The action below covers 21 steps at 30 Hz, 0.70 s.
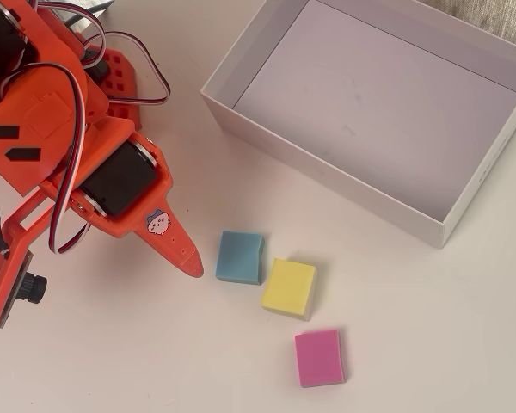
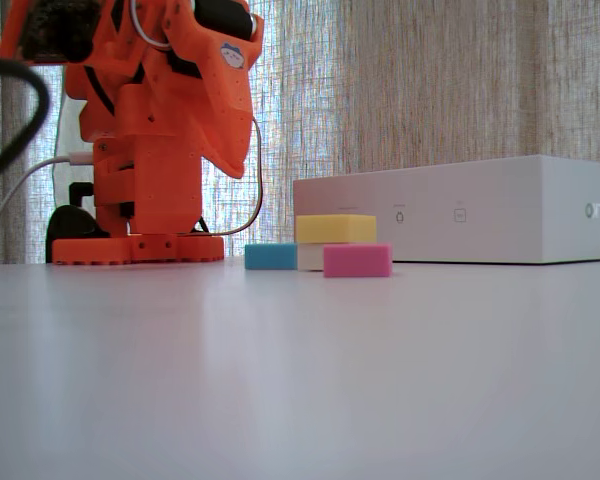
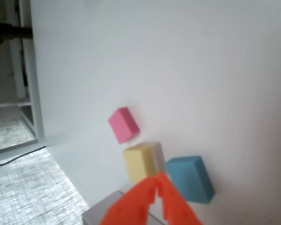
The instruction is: Grasp the yellow cuboid and put it in the bin.
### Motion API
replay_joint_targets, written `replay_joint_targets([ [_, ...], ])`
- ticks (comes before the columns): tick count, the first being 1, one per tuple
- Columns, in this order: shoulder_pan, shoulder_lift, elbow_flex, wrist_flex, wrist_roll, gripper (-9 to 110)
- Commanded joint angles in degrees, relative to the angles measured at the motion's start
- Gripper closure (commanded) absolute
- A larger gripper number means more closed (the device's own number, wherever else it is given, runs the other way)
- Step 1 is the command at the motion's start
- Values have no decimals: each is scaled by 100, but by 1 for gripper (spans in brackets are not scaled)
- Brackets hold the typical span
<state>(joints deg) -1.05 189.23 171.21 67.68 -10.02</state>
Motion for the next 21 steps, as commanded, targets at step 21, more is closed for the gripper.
replay_joint_targets([
  [21,-53,-571,-237,-686,-97,82],
])
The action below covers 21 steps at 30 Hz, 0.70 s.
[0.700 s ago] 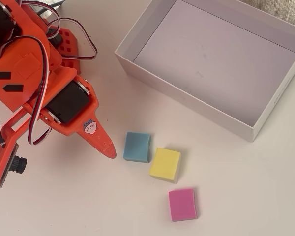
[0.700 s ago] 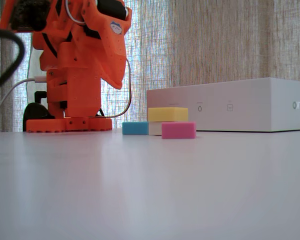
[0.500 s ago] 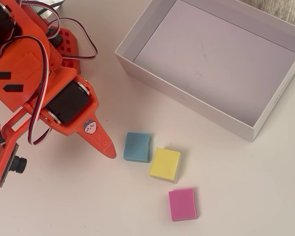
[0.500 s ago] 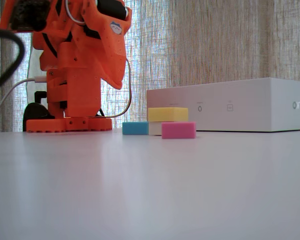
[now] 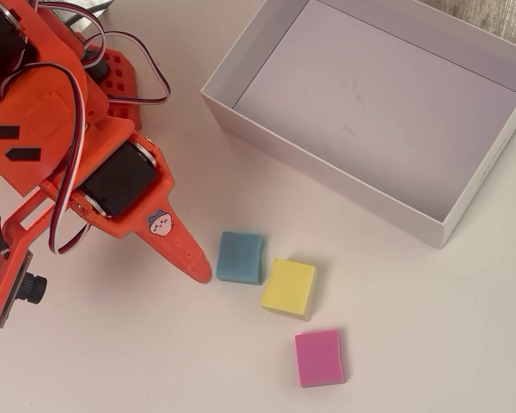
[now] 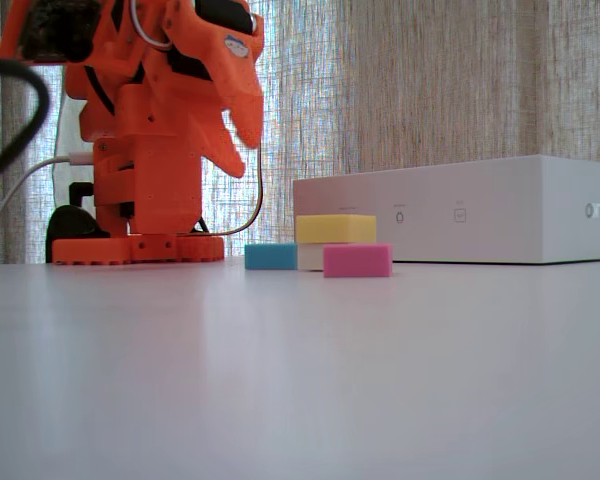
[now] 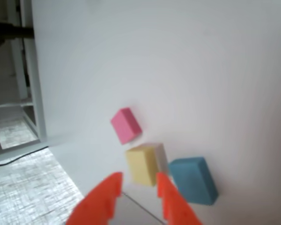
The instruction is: Grasp the yellow cuboid and put it in the bin.
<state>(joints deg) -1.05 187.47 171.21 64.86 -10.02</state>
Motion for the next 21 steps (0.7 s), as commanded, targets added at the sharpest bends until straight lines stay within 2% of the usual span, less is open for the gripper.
replay_joint_targets([
  [1,-88,-606,-378,-562,-158,80],
  [5,-352,-1784,-1222,-844,-501,80],
  [10,-896,-3568,-2979,-431,-905,80],
  [17,-1301,-6100,-6179,1195,-1072,83],
  [21,-1187,-6979,-6882,1916,-1072,82],
])
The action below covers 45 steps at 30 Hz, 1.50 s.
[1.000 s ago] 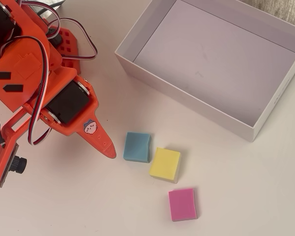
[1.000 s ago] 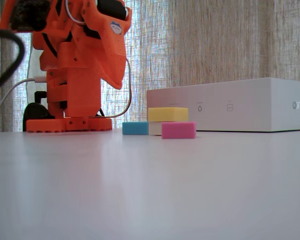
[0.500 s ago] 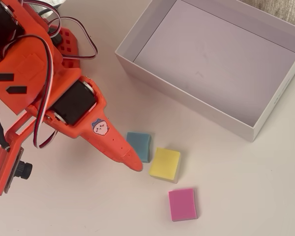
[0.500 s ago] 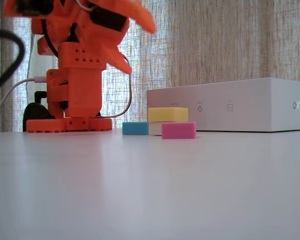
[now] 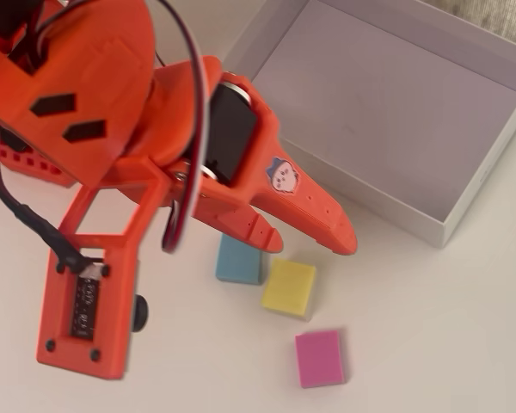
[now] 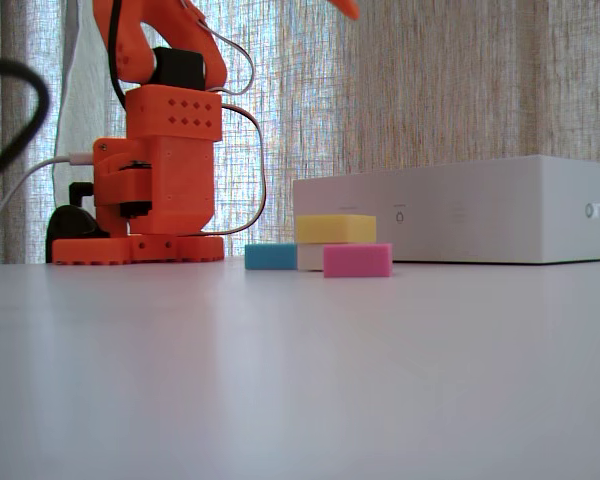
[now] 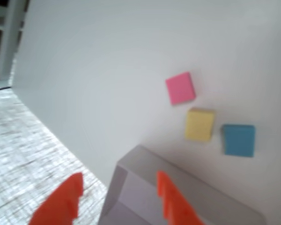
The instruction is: Grasp the yellow cuboid and put it in the bin.
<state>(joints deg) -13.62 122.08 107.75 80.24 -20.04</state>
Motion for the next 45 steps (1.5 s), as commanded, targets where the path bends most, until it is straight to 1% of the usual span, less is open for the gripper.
replay_joint_targets([
  [1,141,-589,-536,448,-79,82],
  [4,387,-835,-396,483,-123,80],
  [9,545,-1125,123,220,-272,80],
  [22,255,-1854,1011,-562,-237,81],
  [45,237,-2329,1028,-1090,-229,84],
])
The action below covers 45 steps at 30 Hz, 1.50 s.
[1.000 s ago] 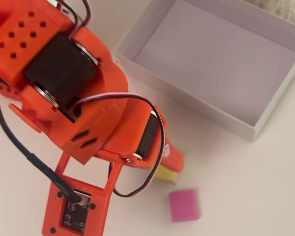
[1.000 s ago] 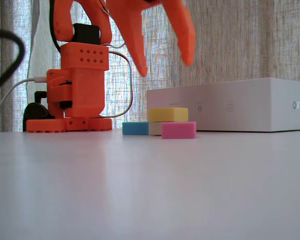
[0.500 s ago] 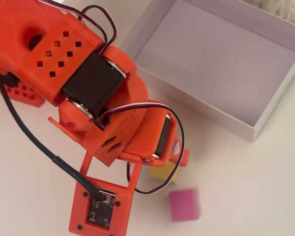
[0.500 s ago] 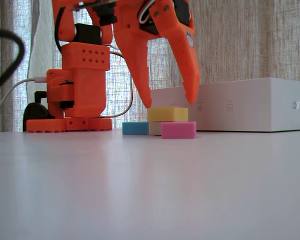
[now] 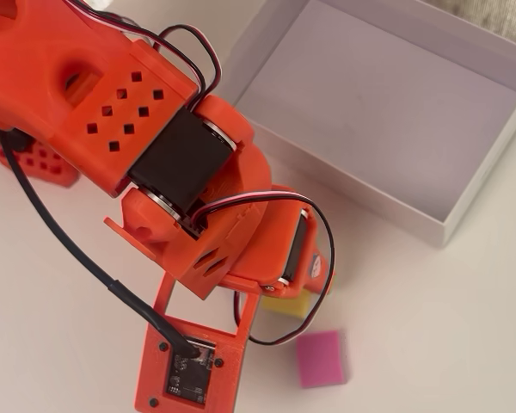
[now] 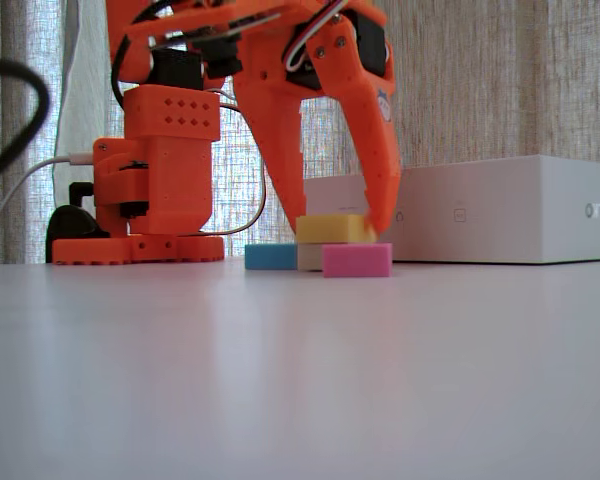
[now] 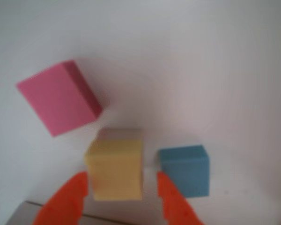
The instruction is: Grasp the yellow cuboid and put it in the bin.
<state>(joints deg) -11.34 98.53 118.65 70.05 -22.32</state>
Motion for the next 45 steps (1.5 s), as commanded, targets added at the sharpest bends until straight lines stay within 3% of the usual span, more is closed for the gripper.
replay_joint_targets([
  [1,0,9,-62,-79,0,84],
  [24,26,-185,-62,-598,26,97],
  [32,0,-149,-70,-694,26,110],
  [45,-220,1099,-598,-527,26,110],
])
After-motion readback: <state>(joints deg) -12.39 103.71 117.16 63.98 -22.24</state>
